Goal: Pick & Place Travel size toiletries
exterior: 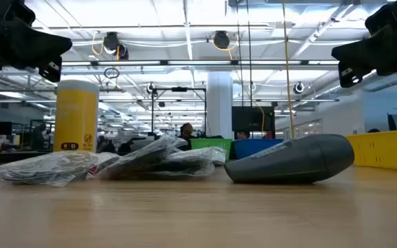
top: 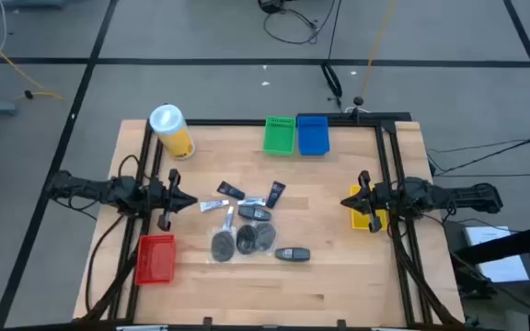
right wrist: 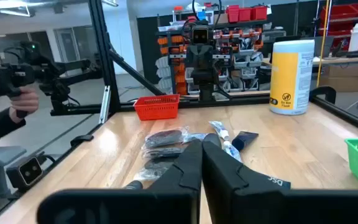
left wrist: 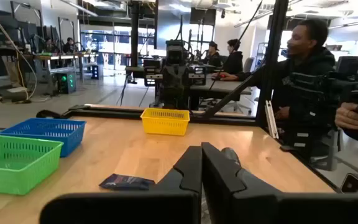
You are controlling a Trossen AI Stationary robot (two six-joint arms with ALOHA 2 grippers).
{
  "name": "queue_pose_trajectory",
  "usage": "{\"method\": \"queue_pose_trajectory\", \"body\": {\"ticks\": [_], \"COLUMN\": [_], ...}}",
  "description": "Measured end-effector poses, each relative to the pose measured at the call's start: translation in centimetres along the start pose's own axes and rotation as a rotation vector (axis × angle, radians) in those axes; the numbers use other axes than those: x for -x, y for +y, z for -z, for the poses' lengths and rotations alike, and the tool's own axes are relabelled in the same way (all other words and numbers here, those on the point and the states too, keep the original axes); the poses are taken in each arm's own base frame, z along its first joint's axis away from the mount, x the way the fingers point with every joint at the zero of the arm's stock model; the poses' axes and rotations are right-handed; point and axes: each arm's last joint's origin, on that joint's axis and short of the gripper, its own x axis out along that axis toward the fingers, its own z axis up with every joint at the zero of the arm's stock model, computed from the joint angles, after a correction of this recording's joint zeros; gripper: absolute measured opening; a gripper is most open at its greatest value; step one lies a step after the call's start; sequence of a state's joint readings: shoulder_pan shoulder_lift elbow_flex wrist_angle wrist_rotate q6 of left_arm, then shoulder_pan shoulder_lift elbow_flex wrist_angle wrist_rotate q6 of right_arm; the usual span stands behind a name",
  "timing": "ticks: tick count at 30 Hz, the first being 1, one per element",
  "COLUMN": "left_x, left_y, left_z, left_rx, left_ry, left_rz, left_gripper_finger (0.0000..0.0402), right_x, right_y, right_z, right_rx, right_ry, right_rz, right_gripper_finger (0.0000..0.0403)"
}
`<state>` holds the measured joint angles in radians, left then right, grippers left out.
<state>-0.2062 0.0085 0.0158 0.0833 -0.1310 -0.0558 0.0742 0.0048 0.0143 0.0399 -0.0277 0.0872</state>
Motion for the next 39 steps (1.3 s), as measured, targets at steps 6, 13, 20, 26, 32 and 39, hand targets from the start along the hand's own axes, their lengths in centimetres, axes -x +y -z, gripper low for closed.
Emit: {"method": "queue_pose_trajectory", "body": {"ticks": [6,13,20,26,32,39], "left_x": [0.0,0.0,0.0,-1.1,-3.3,-7.8], "left_y": [0.0,0.0,0.0,0.0,0.0,-0.6], "left_z": [0.0,0.0,-0.3,-0.5,-0.1,-1.4], "left_rx": [-0.005,-0.004,-0.016,-0.074,-0.078,-0.128], "left_ry": [0.000,0.000,-0.027,-0.042,0.121,0.349], "left_rz": [0.001,0.000,-0.016,-0.054,-0.161,-0.201], "left_gripper_finger": [0.0005,0.0005,0.0005,0.0005,0.0005,0.0010], "right_x": [0.0,0.0,0.0,0.0,0.0,-0.2], "right_y": [0.0,0.0,0.0,0.1,0.0,0.0], "right_z": [0.0,0.0,0.0,-0.6,-0.5,-0.3], "right_rx": [0.002,0.002,0.002,0.022,0.022,0.022], "right_ry": [0.000,0.001,0.000,-0.058,-0.049,-0.031], "right_rz": [-0.001,-0.002,-0.001,-0.007,-0.005,0.000], "right_gripper_finger": [0.0004,0.0004,0.0004,0.0004,0.0004,0.0004]}}
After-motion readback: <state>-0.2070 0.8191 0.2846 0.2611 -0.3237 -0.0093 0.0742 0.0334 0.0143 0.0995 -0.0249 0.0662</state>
